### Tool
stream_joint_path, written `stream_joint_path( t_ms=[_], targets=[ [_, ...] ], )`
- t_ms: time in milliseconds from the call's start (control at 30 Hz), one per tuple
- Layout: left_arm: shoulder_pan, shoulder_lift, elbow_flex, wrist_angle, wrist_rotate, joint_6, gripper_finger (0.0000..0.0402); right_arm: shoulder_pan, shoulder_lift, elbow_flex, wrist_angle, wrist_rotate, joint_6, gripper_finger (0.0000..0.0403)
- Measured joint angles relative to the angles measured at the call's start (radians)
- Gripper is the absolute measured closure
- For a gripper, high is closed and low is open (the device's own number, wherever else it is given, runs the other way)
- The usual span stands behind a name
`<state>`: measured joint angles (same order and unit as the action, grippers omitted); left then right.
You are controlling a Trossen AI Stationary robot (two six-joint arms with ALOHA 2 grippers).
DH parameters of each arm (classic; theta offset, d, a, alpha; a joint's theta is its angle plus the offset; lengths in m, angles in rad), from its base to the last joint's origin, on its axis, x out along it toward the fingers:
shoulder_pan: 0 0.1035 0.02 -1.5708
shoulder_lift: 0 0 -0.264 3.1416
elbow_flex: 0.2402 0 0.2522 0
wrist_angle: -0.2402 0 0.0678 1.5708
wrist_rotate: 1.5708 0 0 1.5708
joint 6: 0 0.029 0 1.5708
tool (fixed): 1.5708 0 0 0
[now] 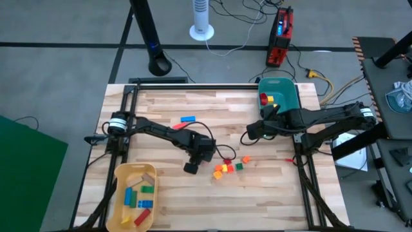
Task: Sort blocks
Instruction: Put the pink rectangular block into the yellow bin
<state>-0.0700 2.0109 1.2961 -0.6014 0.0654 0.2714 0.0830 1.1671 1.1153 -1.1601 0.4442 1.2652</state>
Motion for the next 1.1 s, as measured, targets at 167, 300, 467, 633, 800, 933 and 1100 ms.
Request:
stream_joint_path(
  t_ms=[167,300,467,633,800,933,1100],
  targets=[
    [-0.003,-0.077,-0.010,-0.109,0.001,-0.052,0.0362,0.000,0.000,-0.016,0.021,0.001,-0.006,0.0093],
    [-0.012,-0.251,0.026,-0.294,0.025,-0.119,0.0362,-0.002,0.000,-0.037,0.060,0.002,-0.028,0.0102],
    [-0.058,-0.483,0.154,-0.596,0.162,-0.325,0.0362,-0.013,0.000,-0.057,0.157,0.004,-0.081,0.0111],
    [-0.199,-0.615,0.308,-0.839,0.178,-0.590,0.0362,-0.037,0.000,-0.074,0.309,0.003,-0.172,0.0120],
    [-0.405,-0.693,0.310,-0.873,0.103,-0.851,0.0362,-0.047,0.000,-0.083,0.437,0.000,-0.248,0.0129],
    [-0.535,-0.712,0.220,-0.886,-0.025,-1.045,0.0338,-0.047,0.000,-0.084,0.486,-0.002,-0.286,0.0133],
    [-0.593,-0.735,0.114,-0.883,-0.011,-1.191,0.0268,-0.051,0.000,-0.080,0.493,-0.017,-0.299,0.0125]
  ],
)
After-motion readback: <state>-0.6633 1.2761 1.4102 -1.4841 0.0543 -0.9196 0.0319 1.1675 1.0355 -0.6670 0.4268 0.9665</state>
